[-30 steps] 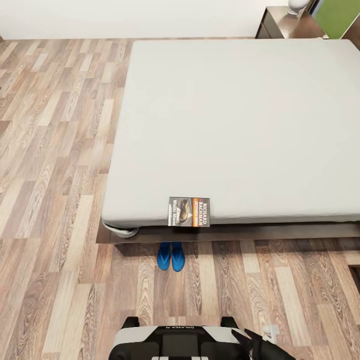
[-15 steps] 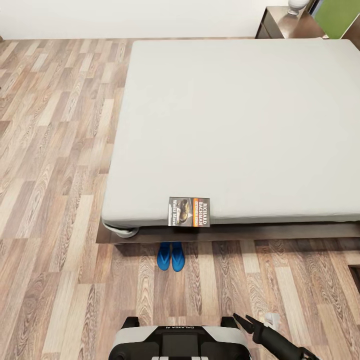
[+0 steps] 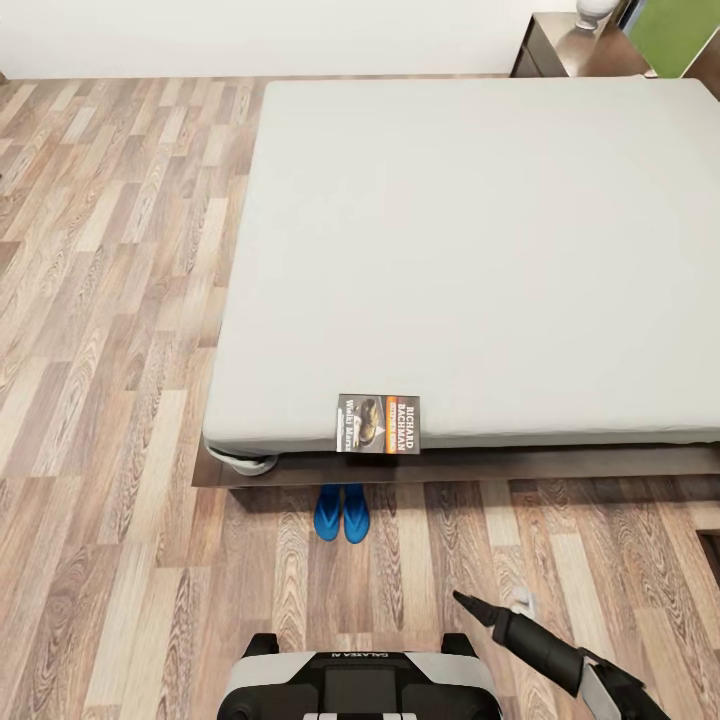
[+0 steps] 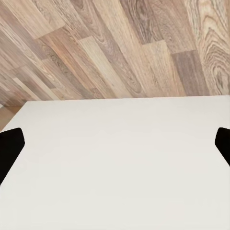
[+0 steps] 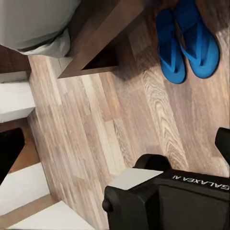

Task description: In the bedroom, move the book from the bed onto either nightstand, and place the two sandals side by side next to the bed.

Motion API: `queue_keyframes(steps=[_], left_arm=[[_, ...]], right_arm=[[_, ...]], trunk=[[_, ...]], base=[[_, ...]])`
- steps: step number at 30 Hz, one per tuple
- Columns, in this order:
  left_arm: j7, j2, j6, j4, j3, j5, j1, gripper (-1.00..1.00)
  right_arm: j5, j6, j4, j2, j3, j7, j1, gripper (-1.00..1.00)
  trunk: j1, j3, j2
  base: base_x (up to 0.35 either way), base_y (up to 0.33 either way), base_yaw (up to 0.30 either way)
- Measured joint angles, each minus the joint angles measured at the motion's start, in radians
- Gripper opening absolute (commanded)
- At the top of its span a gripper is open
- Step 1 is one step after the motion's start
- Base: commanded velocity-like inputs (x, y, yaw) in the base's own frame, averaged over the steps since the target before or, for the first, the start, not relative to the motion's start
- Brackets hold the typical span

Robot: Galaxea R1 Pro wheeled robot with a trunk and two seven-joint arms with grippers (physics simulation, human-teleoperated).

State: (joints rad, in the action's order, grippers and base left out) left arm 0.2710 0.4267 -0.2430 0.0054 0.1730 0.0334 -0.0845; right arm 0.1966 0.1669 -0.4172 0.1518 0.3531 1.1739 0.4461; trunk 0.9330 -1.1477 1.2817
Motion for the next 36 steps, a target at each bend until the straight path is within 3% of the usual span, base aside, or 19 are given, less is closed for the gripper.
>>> queue_keyframes(steps=[16, 26, 36], left_arm=[[0.0, 0.001, 0.001, 0.002, 0.0, -0.001, 0.0, 1.0], [0.0, 0.0, 0.002, 0.004, 0.0, -0.001, 0.0, 1.0], [0.0, 0.0, 0.002, 0.004, 0.0, -0.001, 0.0, 1.0]], right_arm=[[0.006, 0.062, 0.005, -0.031, -0.002, 0.212, 0.064, 1.0], [0.008, 0.069, 0.012, -0.077, 0.001, 0.233, 0.125, 1.0], [0.008, 0.15, 0.013, -0.103, 0.002, 0.247, 0.181, 1.0]], trunk=[[0.0, 0.0, 0.0], [0.0, 0.0, 0.0], [0.0, 0.0, 0.0]], base=[[0.0, 0.0, 0.0], [0.0, 0.0, 0.0], [0.0, 0.0, 0.0]])
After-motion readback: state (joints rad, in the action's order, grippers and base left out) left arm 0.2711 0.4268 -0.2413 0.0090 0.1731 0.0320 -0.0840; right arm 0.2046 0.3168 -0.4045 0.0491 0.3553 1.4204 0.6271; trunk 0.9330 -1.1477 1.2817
